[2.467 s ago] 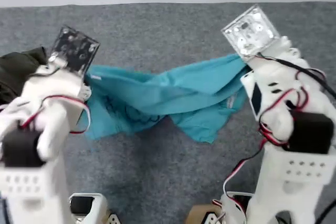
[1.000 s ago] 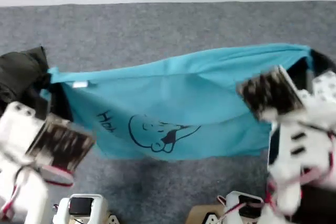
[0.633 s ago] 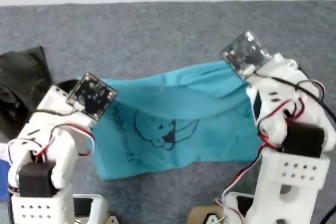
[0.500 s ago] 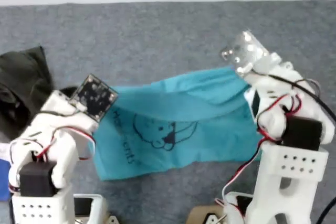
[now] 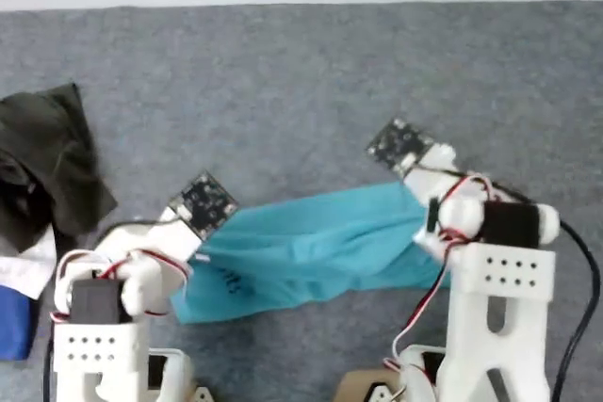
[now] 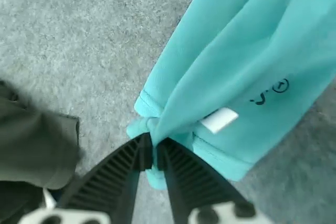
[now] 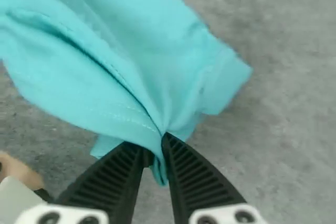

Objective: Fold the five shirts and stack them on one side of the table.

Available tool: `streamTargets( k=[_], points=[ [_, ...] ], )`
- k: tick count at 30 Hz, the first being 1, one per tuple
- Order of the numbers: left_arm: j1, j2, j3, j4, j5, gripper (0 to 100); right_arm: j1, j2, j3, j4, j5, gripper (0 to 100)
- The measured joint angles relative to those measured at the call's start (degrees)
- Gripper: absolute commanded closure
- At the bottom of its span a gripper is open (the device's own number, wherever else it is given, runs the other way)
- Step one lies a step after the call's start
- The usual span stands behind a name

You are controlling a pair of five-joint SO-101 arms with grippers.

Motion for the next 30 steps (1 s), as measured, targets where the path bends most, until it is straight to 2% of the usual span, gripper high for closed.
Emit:
streamTargets(
  k=[5, 6, 12, 16, 24, 30],
  points=[
    [0.0, 0.0, 3.52, -3.96, 0.0, 99, -0.09, 0.0, 3.43, 0.62, 0.09, 71.9],
    [0.0, 0.0, 3.69, -4.22, 0.0, 99, 0.0, -0.09, 3.43, 1.58, 0.09, 70.2],
    [0.0, 0.0, 3.69, -5.45, 0.0, 99, 0.0, -0.09, 3.16, 8.53, 0.09, 78.2],
    [0.0, 0.0, 3.69, -6.59, 0.0, 99, -0.09, -0.09, 2.9, 13.8, 0.09, 74.7],
    [0.0, 0.0, 8.0, -9.14, -0.18, 99, 0.7, -1.85, 1.49, 14.33, 0.09, 72.2],
    [0.0, 0.0, 15.3, -15.21, -0.44, 99, -2.55, -1.85, 9.58, 14.33, 0.0, 72.1]
  ],
)
